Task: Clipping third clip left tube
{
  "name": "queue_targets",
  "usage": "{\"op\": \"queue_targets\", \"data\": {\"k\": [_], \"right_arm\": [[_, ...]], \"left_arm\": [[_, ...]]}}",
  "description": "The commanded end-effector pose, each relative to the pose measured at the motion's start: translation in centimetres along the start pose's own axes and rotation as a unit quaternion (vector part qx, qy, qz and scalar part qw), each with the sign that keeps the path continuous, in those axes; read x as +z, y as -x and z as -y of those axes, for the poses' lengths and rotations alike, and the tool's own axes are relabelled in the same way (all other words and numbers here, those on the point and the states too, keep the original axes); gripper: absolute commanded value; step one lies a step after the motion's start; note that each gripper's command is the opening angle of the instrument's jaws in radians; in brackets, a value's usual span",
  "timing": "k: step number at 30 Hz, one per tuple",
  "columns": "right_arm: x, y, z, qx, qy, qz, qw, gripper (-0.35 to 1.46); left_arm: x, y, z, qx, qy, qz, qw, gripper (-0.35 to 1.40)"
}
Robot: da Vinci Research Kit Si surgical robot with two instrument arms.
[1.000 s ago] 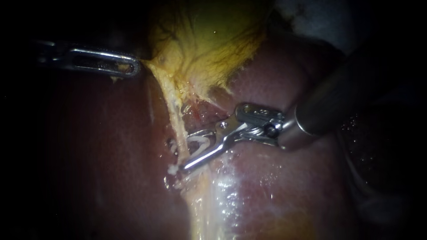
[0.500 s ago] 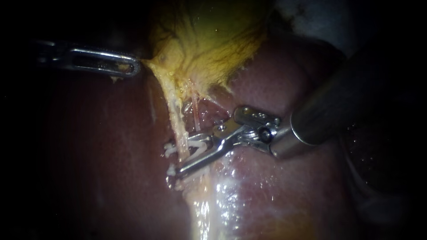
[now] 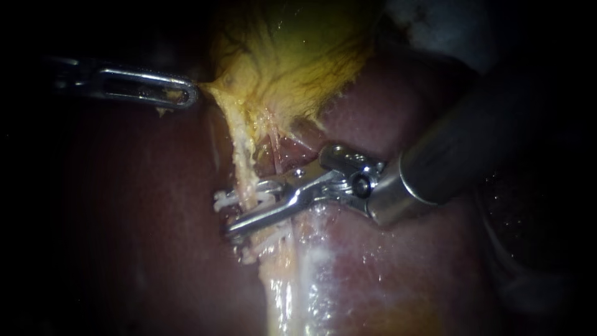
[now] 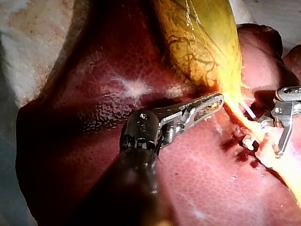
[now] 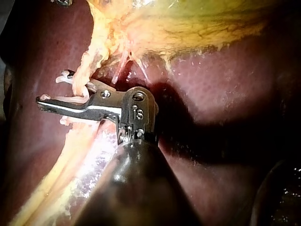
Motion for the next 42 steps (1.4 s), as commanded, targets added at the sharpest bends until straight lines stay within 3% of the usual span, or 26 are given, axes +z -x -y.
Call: {"op": "queue_targets", "data": {"k": [1,13,23,27,30,42], "right_arm": [[-0.01,-0.03,-0.01,0.001,0.003,-0.003,1.0,0.53],[-0.09,-0.17,-0.2,0.009,0.023,-0.019,0.9995,0.32],[-0.08,-0.21,-0.28,0.01,0.027,-0.023,0.9993,-0.05],[-0.07,-0.21,-0.28,0.027,0.025,-0.017,0.9992,-0.35],[-0.06,-0.21,-0.3,0.043,0.025,-0.012,0.9987,-0.35],[-0.06,-0.13,-0.35,0.041,0.025,-0.013,0.9988,-0.35]], "left_arm": [[0.0,0.0,0.0,0.0,0.0,0.0,1.0,-0.35],[0.0,0.0,0.0,0.0,0.0,0.0,1.0,-0.35],[-0.01,0.0,-0.01,0.0,0.0,0.0,1.0,-0.35],[-0.01,0.0,-0.01,0.0,0.0,0.0,1.0,-0.35],[-0.01,0.0,-0.01,0.0,0.0,0.0,1.0,-0.35],[-0.01,0.01,-0.01,0.0,-0.001,0.0,1.0,-0.35]]}}
